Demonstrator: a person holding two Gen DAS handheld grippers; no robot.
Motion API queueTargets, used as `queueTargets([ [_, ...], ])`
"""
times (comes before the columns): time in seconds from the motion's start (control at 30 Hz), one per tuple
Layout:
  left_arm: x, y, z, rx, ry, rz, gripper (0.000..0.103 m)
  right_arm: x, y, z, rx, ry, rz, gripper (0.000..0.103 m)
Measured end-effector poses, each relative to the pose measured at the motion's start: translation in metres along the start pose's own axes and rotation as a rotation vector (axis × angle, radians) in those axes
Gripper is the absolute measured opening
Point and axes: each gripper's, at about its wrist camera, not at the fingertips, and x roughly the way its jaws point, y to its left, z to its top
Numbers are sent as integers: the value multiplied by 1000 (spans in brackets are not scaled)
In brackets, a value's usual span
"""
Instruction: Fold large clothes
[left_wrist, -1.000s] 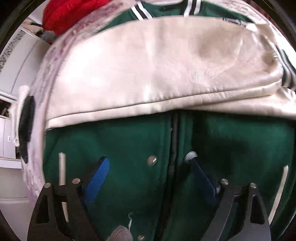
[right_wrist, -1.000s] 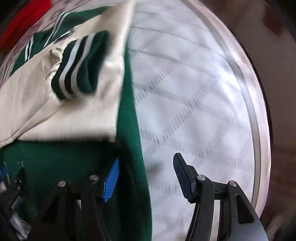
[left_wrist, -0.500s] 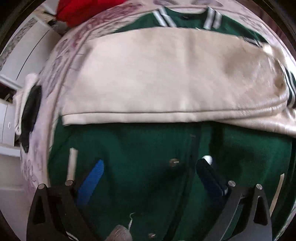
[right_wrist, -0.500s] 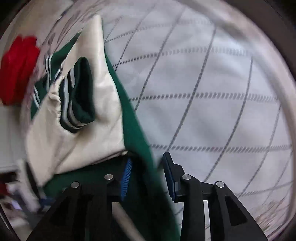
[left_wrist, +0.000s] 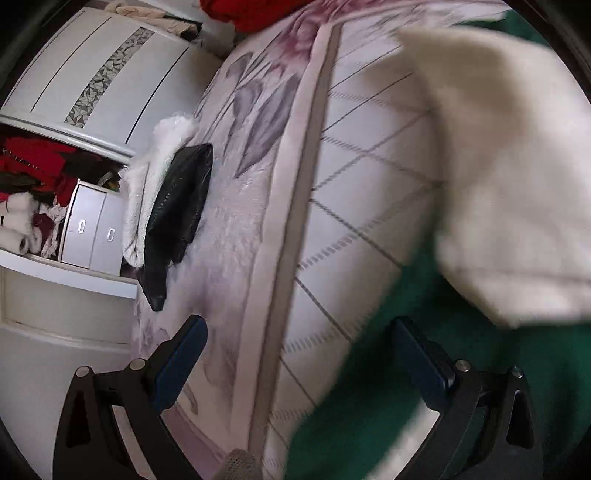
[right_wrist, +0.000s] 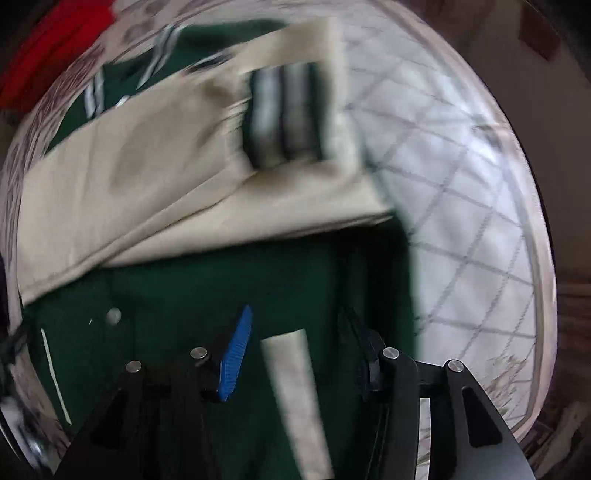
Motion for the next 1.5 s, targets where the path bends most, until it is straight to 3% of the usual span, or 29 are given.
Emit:
queueTargets([
  [0.07, 15, 4, 4, -31, 18, -23, 103, 4, 22, -9, -9, 11, -7, 51],
  [0.17, 32, 29, 14, -100, 41, 14, 103, 6, 60, -23, 23, 13, -22, 51],
  [0.27, 36, 59, 18, -189, 71, -74, 103, 2, 56, -51, 99, 27, -10, 51],
  [0.33, 15, 65, 11, -167, 22, -98, 103, 6, 29, -84, 132, 42, 17, 51],
  [0.4, -18, 68, -3, -145, -46, -149, 103, -2, 23, -95, 164, 54, 41, 51],
  [0.47, -59, 60, -26, -117, -87, -221, 103, -7, -13, -110, 197, 61, 50, 51],
  [0.57, -104, 33, -62, -57, -85, -333, 103, -19, -55, -125, 264, 76, 27, 51],
  [0.7, -146, -21, -103, 45, -55, -411, 103, -22, -112, -138, 327, 131, -2, 55],
  [0.73, -157, -38, -114, 71, -46, -426, 103, -25, -152, -143, 328, 138, -12, 55],
  [0.83, -173, -91, -144, 152, -41, -409, 103, -23, -200, -135, 298, 120, -14, 55],
  [0.97, -174, -136, -166, 185, -3, -334, 103, 4, -216, -87, 211, 66, 54, 55],
  [1.07, -173, -147, -166, 135, 3, -267, 103, 26, -216, -49, 138, 53, 124, 55],
  [1.2, -170, -149, -157, 84, 21, -223, 103, 49, -209, -16, 26, 39, 115, 52],
  [1.23, -169, -149, -155, 78, 24, -216, 103, 52, -195, -2, -11, 33, 111, 34],
  [1.27, -166, -149, -152, 65, 38, -217, 103, 49, -191, 1, -48, 26, 134, 0],
  [1.37, -164, -147, -149, 33, 57, -223, 103, 59, -176, 6, -46, 64, 194, 0],
  [1.5, -166, -148, -154, 35, 37, -209, 103, 59, -170, -18, -46, 75, 206, 0],
])
